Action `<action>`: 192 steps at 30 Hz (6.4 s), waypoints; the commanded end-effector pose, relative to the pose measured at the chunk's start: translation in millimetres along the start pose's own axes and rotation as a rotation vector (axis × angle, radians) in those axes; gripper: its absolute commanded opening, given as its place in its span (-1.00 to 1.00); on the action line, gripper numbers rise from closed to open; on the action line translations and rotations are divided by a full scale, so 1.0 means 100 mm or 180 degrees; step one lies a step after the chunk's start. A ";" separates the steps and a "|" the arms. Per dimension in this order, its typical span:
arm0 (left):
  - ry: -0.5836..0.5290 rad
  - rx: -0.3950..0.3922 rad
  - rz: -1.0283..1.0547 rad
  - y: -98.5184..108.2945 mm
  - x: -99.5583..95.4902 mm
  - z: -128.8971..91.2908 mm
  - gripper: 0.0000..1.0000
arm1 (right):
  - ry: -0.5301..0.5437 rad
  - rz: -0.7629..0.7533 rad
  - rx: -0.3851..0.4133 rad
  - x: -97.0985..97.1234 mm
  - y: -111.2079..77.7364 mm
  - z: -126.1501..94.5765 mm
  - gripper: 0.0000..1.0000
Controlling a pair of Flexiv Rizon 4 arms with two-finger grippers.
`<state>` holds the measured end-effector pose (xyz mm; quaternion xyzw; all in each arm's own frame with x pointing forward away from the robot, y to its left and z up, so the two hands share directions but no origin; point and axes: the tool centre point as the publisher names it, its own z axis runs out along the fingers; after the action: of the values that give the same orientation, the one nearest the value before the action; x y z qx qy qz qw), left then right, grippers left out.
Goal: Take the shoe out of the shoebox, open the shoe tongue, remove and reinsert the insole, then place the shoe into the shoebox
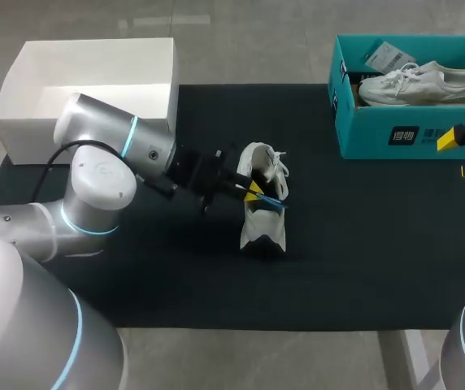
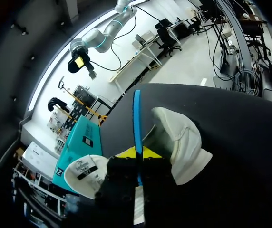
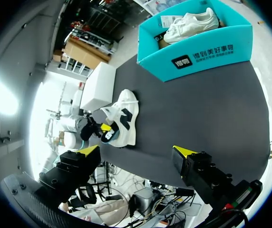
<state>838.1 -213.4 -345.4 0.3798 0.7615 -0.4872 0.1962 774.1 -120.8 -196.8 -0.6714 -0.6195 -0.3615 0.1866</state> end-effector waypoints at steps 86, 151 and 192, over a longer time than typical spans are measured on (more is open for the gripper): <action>0.0376 -0.0080 0.0126 -0.16 0.15 0.01 -1.00 | -0.0007 0.0002 0.0000 0.00 0.00 0.00 1.00; 0.3267 -0.1082 0.1353 -0.44 -0.17 -0.11 -1.00 | -0.0007 0.0002 0.0000 0.00 0.00 0.00 1.00; 0.3558 -0.1144 0.1069 0.08 0.30 0.09 -1.00 | -0.0007 0.0002 0.0000 0.00 0.00 0.00 1.00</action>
<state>822.8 -203.3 -366.3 0.6554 0.7484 -0.0412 -0.0936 774.4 -120.7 -196.8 -0.6712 -0.6197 -0.3614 0.1865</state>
